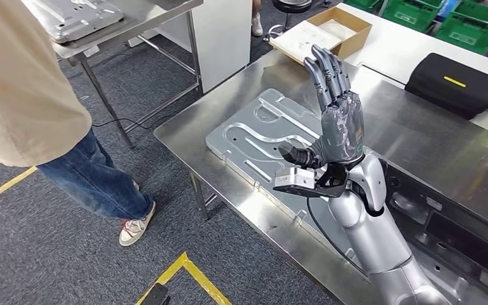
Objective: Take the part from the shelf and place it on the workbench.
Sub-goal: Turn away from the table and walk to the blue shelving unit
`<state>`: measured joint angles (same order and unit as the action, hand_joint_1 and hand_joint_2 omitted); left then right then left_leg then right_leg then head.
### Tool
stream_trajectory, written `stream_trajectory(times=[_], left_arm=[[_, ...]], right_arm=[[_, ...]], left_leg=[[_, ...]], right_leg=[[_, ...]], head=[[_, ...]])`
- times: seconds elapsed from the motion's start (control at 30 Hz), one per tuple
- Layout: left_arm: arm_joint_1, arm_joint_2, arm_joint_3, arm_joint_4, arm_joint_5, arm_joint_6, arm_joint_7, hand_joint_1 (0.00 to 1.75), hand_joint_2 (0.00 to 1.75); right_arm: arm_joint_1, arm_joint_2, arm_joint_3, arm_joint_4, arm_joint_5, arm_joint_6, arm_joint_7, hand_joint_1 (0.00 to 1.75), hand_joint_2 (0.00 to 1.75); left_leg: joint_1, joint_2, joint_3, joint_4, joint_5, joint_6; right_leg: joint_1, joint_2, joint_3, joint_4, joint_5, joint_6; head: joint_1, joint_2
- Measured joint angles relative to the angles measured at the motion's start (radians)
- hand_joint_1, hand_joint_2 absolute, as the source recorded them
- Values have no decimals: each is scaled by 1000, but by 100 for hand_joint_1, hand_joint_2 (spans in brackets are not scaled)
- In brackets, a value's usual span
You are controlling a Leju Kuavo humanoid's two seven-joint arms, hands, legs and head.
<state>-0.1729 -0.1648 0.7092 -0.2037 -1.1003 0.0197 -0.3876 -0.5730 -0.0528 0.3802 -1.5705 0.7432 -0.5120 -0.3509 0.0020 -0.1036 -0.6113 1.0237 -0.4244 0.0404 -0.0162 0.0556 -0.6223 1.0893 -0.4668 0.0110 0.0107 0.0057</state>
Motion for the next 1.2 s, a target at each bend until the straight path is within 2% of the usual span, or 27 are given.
stream_trajectory(times=[0.03,0.07,0.13,0.17,0.2,0.27,0.33,0.37,0.4,0.43,0.5,0.57,0.63,0.67,0.7,0.77,0.83,0.87,0.9,0.93,1.0,1.03,1.07,1.1,1.13,1.17,1.2], left_arm=[[-1,1,1,0,0,2,-1,0,0],[-1,3,1,0,-1,6,-1,0,0],[3,8,3,0,-3,13,-2,0,0],[6,11,3,0,-4,16,-2,0,0],[8,14,4,0,-4,18,-3,0,0],[8,16,5,0,-4,19,-3,0,0],[7,17,5,0,-5,19,-3,0,0],[8,17,5,0,-6,19,-3,0,0],[9,18,6,0,-6,19,-3,0,0],[9,19,6,0,-6,21,-4,0,0],[7,21,6,0,-6,27,-4,0,0],[3,22,6,0,-6,29,-8,0,0],[3,24,7,0,-5,26,-15,0,0],[4,26,7,0,-4,24,-19,0,0],[4,27,7,0,-4,22,-22,0,0],[1,30,7,0,-7,18,-27,0,0],[-2,33,7,0,-14,16,-25,0,0],[-1,36,7,0,-17,15,-21,0,0],[1,39,7,0,-20,15,-16,0,0],[4,43,7,0,-22,14,-12,0,0],[6,50,7,0,-24,14,-6,0,0],[5,53,7,0,-24,14,-6,0,0],[3,56,7,-1,-24,14,-7,0,0],[0,59,7,-1,-25,13,-9,0,0],[-3,62,7,-1,-27,11,-11,0,0],[-6,66,7,-2,-29,9,-14,0,0],[-9,70,6,-3,-31,7,-14,0,0]], right_arm=[[-2,-1,0,-3,0,0,0,0,0],[-3,-2,0,-5,0,-1,0,0,0],[-4,-4,1,-9,0,-1,1,0,0],[-6,-4,1,-10,0,-2,2,0,0],[-7,-4,1,-12,0,-2,2,0,0],[-10,-6,2,-15,0,-2,3,0,0],[-9,-8,2,-17,0,-2,3,0,0],[-9,-8,2,-17,0,-2,3,0,0],[-9,-8,2,-17,0,-2,3,0,0],[-9,-8,2,-17,0,-2,3,0,0],[-10,-9,2,-18,0,-2,3,0,0],[-12,-10,2,-21,-1,-3,3,0,0],[-14,-10,3,-24,-1,-2,3,0,0],[-15,-10,4,-26,-2,-2,4,0,0],[-16,-10,5,-27,-3,-2,5,0,0],[-17,-10,6,-30,-4,-3,6,0,0],[-13,-10,6,-30,-5,-4,5,0,0],[-11,-10,7,-30,-5,-4,5,0,0],[-9,-10,7,-31,-5,-5,5,0,0],[-9,-10,7,-32,-4,-6,5,0,0],[-11,-11,7,-36,-3,-8,5,0,0],[-13,-11,7,-39,-2,-8,5,0,0],[-15,-11,7,-41,-1,-8,5,0,0],[-18,-11,7,-44,0,-8,4,0,0],[-23,-11,7,-47,1,-7,5,0,0],[-29,-11,7,-50,4,-6,6,0,0],[-34,-10,8,-55,10,-3,7,0,0]], left_leg=[[1,-11,-4,1,1,-5],[3,-22,-8,1,3,-11],[7,-39,-13,0,5,-23],[5,-27,-17,7,-1,-28],[3,-3,-28,31,-17,-33],[2,61,-77,137,-73,-41],[7,87,-133,249,-114,-47],[9,93,-142,266,-110,-49],[11,99,-132,245,-89,-51],[12,110,-105,192,-57,-51],[6,155,-42,66,-9,-47],[-1,179,-18,11,0,-35],[-1,157,-19,7,2,-20],[0,145,-18,4,5,-14],[2,133,-16,1,7,-8],[4,110,-14,-3,10,2],[1,83,-14,-2,11,7],[-1,69,-14,-2,11,8],[-3,55,-13,-2,11,8],[-5,42,-12,-2,12,8],[-8,17,-11,-1,12,7],[-8,6,-13,0,13,5],[-6,-3,-17,1,15,1],[-3,-13,-21,1,18,-5],[-1,-25,-24,-1,21,-11],[0,-26,-26,-2,21,-17],[-2,-10,-29,5,15,-23]], right_leg=[[0,17,15,-35,9,-3],[0,23,21,-47,5,-4],[0,0,26,-57,7,-10],[-2,-12,31,-62,9,-16],[-5,-26,35,-69,11,-21],[-5,-54,41,-74,11,-29],[-3,-83,43,-74,8,-30],[-3,-97,43,-73,6,-30],[-3,-110,44,-72,4,-28],[-4,-122,46,-70,1,-26],[0,-143,49,-63,-8,-16],[8,-162,52,-60,-14,-6],[11,-182,56,-63,-17,4],[9,-172,57,-58,-25,9],[6,-149,52,-40,-39,14],[1,-85,9,57,-94,18],[3,-61,-58,185,-142,16],[3,-58,-79,217,-142,13],[4,-56,-83,212,-123,9],[6,-52,-68,170,-88,3],[9,-15,-13,41,-16,-16],[10,4,9,-11,3,-22],[11,19,21,-41,10,-26],[13,22,24,-52,8,-28],[12,11,27,-60,9,-28],[10,-1,31,-66,12,-29],[7,-14,37,-75,16,-30]], head=[[0,0],[0,0],[0,0],[-1,0],[-2,0],[-5,0],[-6,0],[-6,0],[-6,0],[-6,0],[-6,0],[-5,0],[-5,0],[-5,0],[-5,0],[-4,0],[-4,0],[-4,0],[-4,0],[-4,0],[-5,0],[-5,0],[-5,0],[-5,0],[-4,0],[-5,0],[-6,0]])
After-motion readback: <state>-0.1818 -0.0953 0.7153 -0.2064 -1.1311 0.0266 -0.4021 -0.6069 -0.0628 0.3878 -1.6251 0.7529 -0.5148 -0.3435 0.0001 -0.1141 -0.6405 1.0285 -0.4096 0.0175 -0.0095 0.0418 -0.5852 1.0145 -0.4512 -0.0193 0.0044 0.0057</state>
